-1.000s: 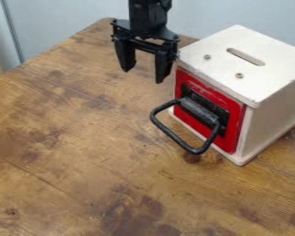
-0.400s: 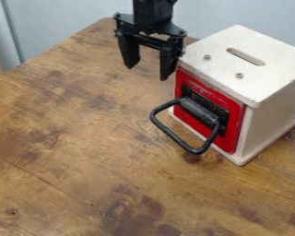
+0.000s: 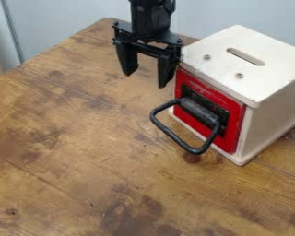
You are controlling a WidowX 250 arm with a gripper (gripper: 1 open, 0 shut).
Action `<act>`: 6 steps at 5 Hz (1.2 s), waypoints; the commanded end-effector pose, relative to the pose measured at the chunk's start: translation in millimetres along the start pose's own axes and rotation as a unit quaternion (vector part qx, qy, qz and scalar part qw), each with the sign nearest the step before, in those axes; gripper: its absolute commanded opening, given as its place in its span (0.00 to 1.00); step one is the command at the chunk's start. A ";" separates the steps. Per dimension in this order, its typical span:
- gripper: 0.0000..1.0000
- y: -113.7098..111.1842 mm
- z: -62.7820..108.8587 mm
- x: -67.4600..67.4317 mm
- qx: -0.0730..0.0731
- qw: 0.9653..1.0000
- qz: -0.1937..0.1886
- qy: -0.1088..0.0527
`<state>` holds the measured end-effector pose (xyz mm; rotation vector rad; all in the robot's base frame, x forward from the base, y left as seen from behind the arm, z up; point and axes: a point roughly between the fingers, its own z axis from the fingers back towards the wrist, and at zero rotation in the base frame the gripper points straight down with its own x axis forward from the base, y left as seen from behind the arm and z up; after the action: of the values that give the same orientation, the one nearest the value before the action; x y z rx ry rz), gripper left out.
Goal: Close the drawer
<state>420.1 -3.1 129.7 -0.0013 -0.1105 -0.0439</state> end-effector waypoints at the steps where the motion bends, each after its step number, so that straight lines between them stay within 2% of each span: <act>1: 1.00 5.0 43.9 3.5 0.002 0.999 0.005 -0.048; 2: 1.00 8.6 42.7 6.6 0.003 0.999 0.007 -0.054; 3: 1.00 12.7 41.0 10.3 0.002 0.999 0.008 -0.052; 4: 1.00 14.1 31.9 8.6 0.002 0.999 0.013 -0.035; 6: 1.00 14.3 12.9 12.2 0.003 0.999 0.017 -0.032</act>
<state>429.2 4.6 121.7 -0.0019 -0.1105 -0.0222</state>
